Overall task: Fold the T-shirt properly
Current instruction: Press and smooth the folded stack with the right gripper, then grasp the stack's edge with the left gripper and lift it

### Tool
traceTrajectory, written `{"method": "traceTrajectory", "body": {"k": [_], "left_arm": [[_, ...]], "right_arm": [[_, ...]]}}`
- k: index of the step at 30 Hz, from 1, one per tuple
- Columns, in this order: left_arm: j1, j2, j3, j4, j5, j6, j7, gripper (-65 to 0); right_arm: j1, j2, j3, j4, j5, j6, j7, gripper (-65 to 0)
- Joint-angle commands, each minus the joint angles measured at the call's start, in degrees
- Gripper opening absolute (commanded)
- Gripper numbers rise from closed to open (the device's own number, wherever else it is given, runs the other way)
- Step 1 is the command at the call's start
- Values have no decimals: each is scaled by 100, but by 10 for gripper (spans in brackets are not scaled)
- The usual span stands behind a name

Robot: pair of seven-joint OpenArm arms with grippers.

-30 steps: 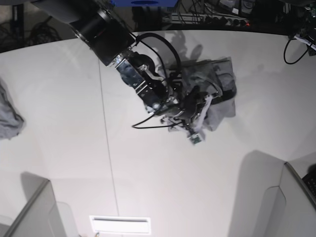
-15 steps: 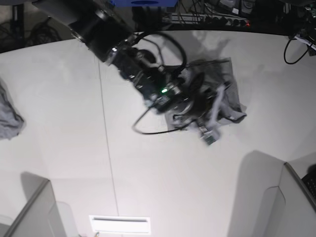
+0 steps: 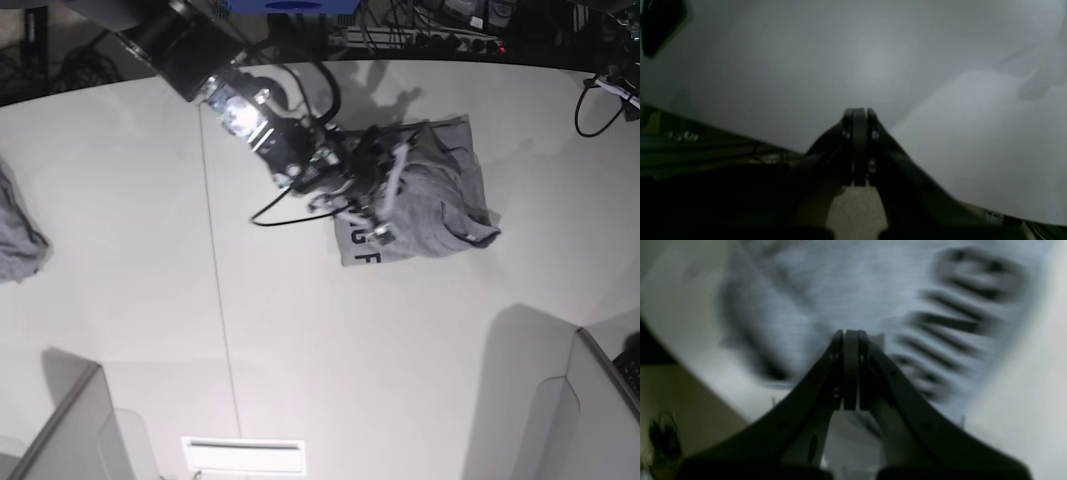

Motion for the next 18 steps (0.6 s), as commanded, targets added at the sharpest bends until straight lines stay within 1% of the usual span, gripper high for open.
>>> {"method": "traceTrajectory", "body": {"k": [1, 5, 7, 10, 13, 14, 16, 18], "left_arm": [[45, -102, -29, 110, -20, 36, -79, -650], [27, -93, -3, 119, -20, 36, -79, -650], [27, -84, -3, 137, -20, 36, -79, -650], [27, -119, -3, 14, -20, 36, -79, -650], [-43, -93, 23, -13, -55, 36, -79, -650], [-78, -93, 111, -13, -170, 36, -71, -650], [-34, -84, 287, -22, -592, 36, -44, -650], [36, -110, 445, -4, -1137, 36, 290, -650]], "right_arm": [[92, -208, -190, 93, 82, 55, 100, -650], [145, -613, -849, 93, 82, 55, 65, -650], [312, -657, -1280, 137, 73, 55, 47, -650], [461, -657, -1570, 93, 82, 55, 47, -650], [461, -621, -1447, 111, 82, 55, 47, -650], [452, -533, -1342, 111, 82, 55, 47, -650], [408, -384, -1052, 146, 99, 55, 56, -650], [250, -208, -700, 260, 99, 55, 82, -650]]}}
